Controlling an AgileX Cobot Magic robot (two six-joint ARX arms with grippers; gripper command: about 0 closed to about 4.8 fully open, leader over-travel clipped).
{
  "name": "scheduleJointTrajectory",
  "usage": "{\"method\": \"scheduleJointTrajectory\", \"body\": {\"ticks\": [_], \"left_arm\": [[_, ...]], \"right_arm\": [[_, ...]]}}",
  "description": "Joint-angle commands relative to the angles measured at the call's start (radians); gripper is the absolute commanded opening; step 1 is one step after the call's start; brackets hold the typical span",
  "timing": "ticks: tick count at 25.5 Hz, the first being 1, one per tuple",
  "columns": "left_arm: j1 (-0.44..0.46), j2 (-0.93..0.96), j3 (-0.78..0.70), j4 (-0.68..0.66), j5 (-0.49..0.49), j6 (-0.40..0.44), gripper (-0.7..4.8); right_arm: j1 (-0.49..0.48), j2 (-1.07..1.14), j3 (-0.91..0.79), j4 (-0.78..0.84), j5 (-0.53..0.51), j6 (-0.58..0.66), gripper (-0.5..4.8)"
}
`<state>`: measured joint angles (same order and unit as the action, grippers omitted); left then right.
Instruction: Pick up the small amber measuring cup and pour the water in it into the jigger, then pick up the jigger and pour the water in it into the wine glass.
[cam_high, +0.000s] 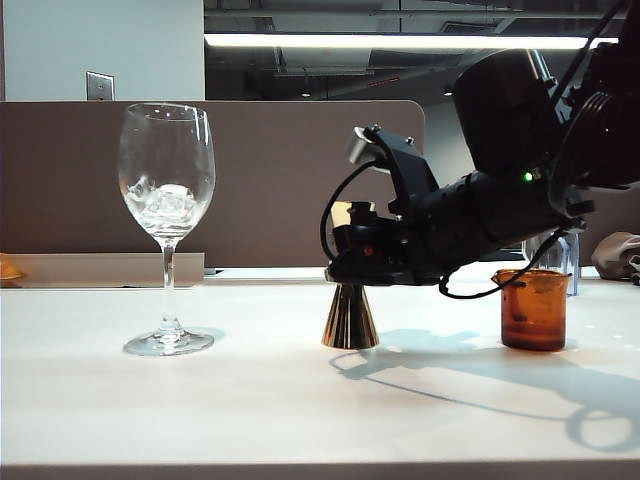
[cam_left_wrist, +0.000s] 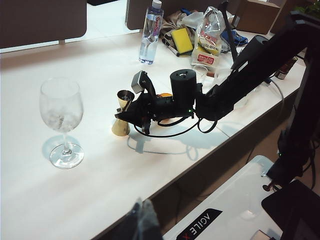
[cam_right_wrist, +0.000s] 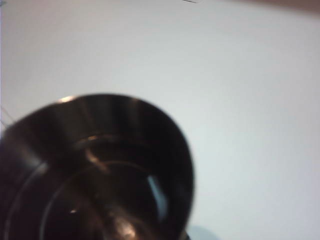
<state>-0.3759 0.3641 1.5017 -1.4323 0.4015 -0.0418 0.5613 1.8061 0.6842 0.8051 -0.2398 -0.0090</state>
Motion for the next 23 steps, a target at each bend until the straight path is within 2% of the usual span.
{"method": "scheduleJointTrajectory", "body": {"ticks": [1, 2, 4, 6, 8, 11, 16, 23], "left_arm": [[0.001, 0.001, 0.003, -0.003, 0.003, 0.001, -0.02], [0.001, 0.001, 0.003, -0.003, 0.003, 0.001, -0.02], [0.001, 0.001, 0.003, -0.003, 0.003, 0.001, -0.02], [0.001, 0.001, 0.003, -0.003, 0.003, 0.001, -0.02], [0.001, 0.001, 0.003, -0.003, 0.003, 0.001, -0.02], [0.001, 0.001, 0.003, -0.003, 0.003, 0.001, -0.02], [0.001, 0.001, 0.003, -0.003, 0.003, 0.001, -0.02], [0.001, 0.001, 0.003, -0.003, 0.003, 0.001, -0.02]], "right_arm": [[0.004, -0.002, 0.005, 0.013, -0.004, 0.0, 0.74], [0.005, -0.002, 0.005, 0.013, -0.002, 0.0, 0.73], [0.007, -0.002, 0.005, 0.011, -0.002, -0.005, 0.4], [0.009, -0.004, 0.005, 0.007, -0.002, -0.014, 0.38], [0.01, -0.021, 0.005, -0.013, 0.003, -0.024, -0.05], [0.01, -0.086, 0.007, -0.079, 0.028, -0.067, -0.05], [0.009, -0.188, 0.118, -0.326, 0.03, -0.097, -0.05], [0.01, -0.228, 0.402, -0.589, 0.029, -0.116, -0.05]]}}
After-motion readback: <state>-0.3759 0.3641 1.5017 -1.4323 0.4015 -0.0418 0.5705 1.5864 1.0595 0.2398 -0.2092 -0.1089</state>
